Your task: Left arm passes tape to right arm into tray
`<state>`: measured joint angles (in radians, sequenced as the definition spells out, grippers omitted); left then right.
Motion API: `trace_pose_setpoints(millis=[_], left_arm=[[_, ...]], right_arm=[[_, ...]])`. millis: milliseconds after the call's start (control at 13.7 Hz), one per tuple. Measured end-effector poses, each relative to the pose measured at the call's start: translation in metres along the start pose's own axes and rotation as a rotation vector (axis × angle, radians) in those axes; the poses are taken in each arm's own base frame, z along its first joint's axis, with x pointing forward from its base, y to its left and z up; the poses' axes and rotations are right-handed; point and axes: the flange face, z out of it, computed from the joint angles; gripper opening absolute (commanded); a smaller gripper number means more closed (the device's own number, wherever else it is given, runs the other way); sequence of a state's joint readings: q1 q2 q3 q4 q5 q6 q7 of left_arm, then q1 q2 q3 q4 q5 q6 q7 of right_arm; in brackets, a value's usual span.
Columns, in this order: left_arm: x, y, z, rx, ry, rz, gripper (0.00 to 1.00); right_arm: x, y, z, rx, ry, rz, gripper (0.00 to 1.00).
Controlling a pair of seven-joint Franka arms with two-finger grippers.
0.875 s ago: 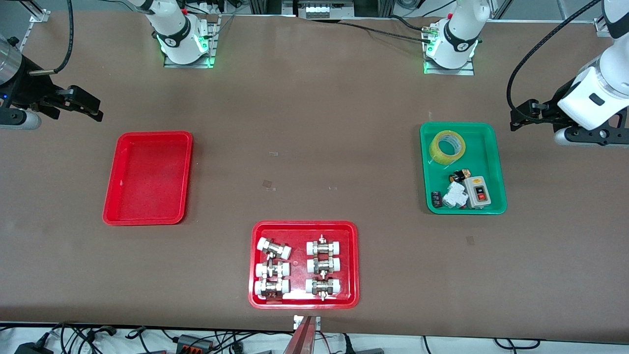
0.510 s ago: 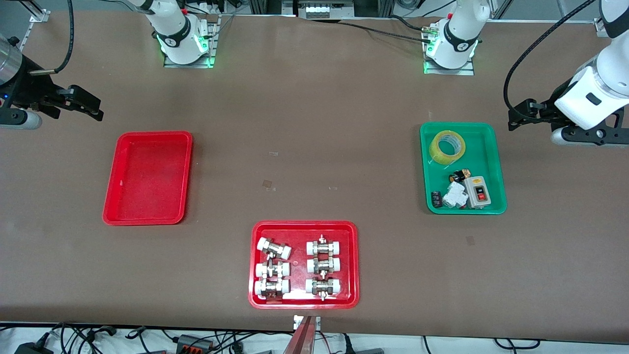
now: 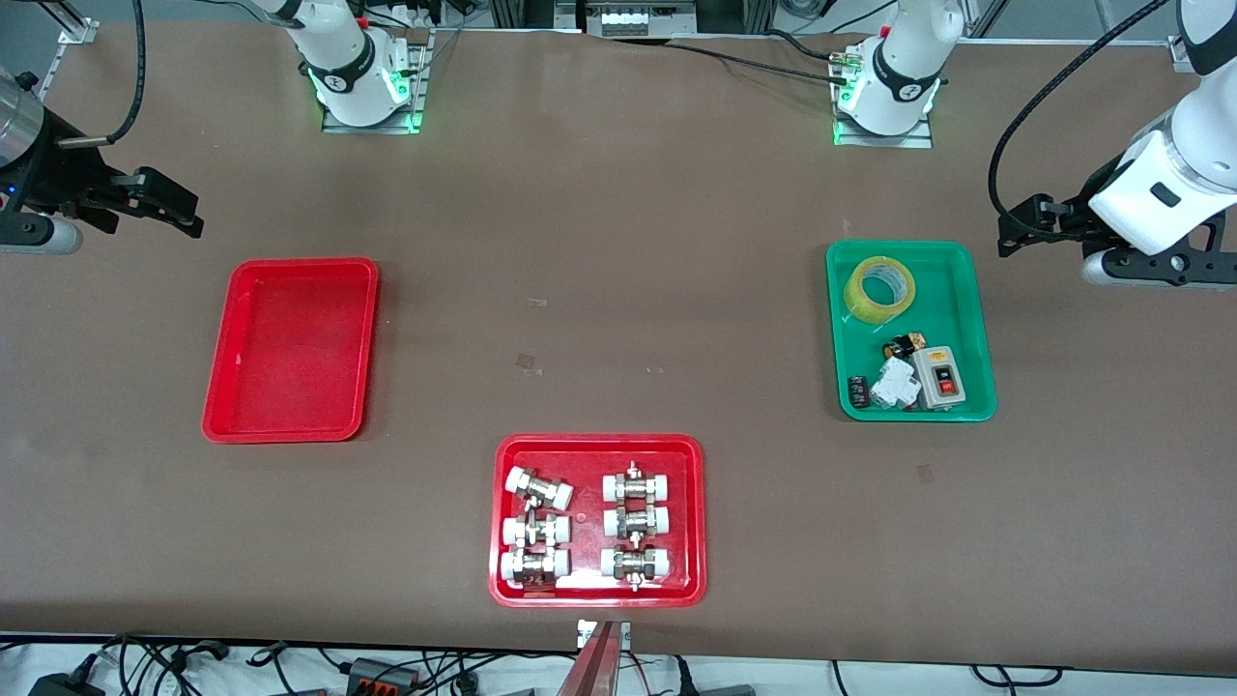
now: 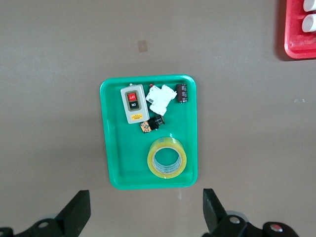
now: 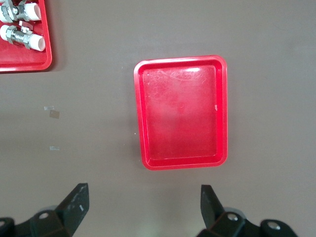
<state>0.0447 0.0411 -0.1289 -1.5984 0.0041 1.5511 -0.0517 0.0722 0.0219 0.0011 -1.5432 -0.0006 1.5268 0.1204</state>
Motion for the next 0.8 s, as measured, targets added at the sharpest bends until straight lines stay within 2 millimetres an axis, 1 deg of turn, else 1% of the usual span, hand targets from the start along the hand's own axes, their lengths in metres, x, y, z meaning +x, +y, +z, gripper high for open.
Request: trace_pose_setpoints(millis=[73,219,365,510,656,802], left_arm=[[0.001,0.000,0.002,0.000,-0.004,-0.001,1.00],[0.005,0.000,0.011,-0.001,-0.022,-0.005,1.00],[0.010,0.000,0.020,-0.003,-0.038,-0.006,1.00],[0.014,0.001,0.029,-0.004,-0.055,-0.003,1.00],[0.018,0.002,0.038,-0.005,-0.071,0.000,1.00],[0.021,0.000,0.044,-0.006,-0.082,-0.003,1.00]], right_arm=[[0.000,0.000,-0.003,0.001,0.007,0.000,1.00],[0.000,0.000,-0.011,0.003,0.025,0.000,1.00],[0.000,-0.002,-0.014,0.004,0.031,-0.003,1.00],[0.002,-0.003,-0.009,0.003,0.022,-0.005,1.00],[0.009,-0.004,0.001,0.001,0.009,-0.005,1.00],[0.013,-0.004,0.007,0.000,0.002,-0.004,1.00]])
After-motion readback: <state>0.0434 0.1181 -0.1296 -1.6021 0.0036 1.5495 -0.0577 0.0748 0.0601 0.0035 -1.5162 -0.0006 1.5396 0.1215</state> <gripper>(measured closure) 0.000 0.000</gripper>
